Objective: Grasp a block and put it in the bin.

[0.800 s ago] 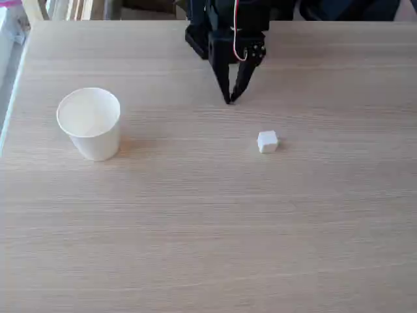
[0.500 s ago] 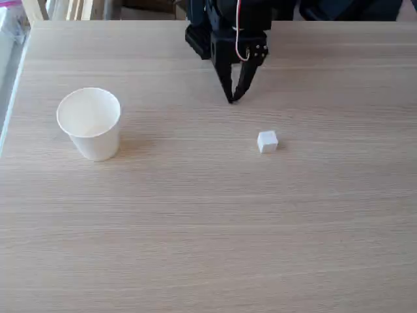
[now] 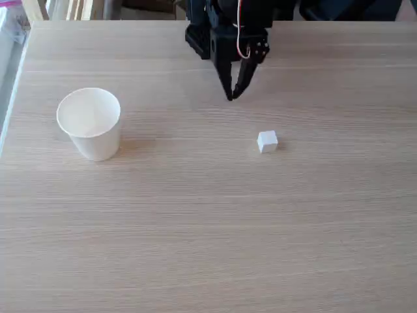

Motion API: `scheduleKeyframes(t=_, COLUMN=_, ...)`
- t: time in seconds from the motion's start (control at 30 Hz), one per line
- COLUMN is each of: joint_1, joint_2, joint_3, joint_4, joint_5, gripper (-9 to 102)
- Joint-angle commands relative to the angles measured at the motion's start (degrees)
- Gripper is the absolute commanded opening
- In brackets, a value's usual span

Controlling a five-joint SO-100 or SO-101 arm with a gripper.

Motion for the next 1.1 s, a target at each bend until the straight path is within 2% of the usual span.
scheduleKeyframes(t=0.0, joint_1=-1.76, joint_2=-6.68, joint_3=-6.15, joint_4=-1.23, joint_5=1.49, gripper=1)
scheduleKeyframes(t=0.37, joint_1=-0.62, joint_2=-20.92, joint_3=-12.30, joint_4=-4.75, joint_5=1.49, gripper=6)
scheduleKeyframes(t=0.77, joint_1=-0.62, joint_2=-38.67, joint_3=-23.99, joint_4=-4.92, joint_5=7.82, gripper=22)
scheduleKeyframes(t=1.07, joint_1=-2.29, joint_2=-46.05, joint_3=-28.83, joint_4=-5.80, joint_5=9.49, gripper=26)
